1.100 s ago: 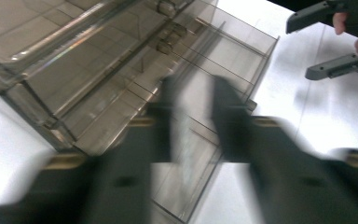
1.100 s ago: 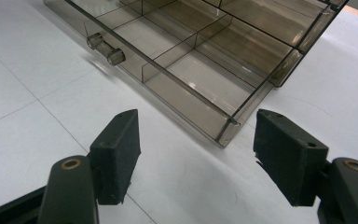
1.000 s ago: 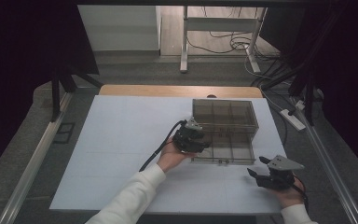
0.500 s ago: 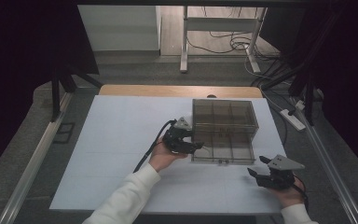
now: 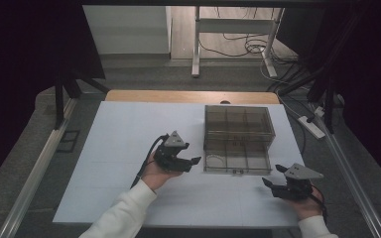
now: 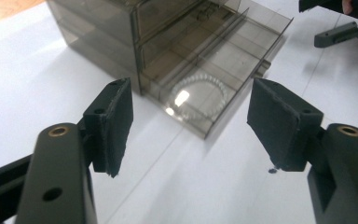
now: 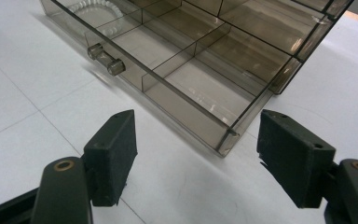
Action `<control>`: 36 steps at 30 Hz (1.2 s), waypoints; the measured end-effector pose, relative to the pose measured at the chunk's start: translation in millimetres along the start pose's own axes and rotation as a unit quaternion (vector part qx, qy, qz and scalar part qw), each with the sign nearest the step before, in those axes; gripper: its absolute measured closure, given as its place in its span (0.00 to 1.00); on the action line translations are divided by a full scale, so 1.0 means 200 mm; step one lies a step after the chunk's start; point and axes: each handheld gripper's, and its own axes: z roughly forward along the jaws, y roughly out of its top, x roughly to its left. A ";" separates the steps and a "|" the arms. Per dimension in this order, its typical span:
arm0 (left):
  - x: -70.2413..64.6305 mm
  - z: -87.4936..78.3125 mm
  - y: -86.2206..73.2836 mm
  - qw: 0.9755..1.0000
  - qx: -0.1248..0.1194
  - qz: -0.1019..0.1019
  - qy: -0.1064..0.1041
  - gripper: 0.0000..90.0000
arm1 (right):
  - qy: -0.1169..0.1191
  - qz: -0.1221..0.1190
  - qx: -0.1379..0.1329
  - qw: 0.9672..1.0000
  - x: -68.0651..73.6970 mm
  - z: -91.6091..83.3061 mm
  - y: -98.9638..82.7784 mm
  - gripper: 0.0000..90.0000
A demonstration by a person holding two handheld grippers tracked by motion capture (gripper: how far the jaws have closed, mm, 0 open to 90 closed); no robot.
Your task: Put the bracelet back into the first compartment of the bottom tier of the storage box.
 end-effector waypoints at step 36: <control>0.12 -0.45 -0.55 0.995 -0.002 -0.081 0.063 0.31 | 0.006 -0.001 -0.013 1.000 0.03 0.00 0.03 0.31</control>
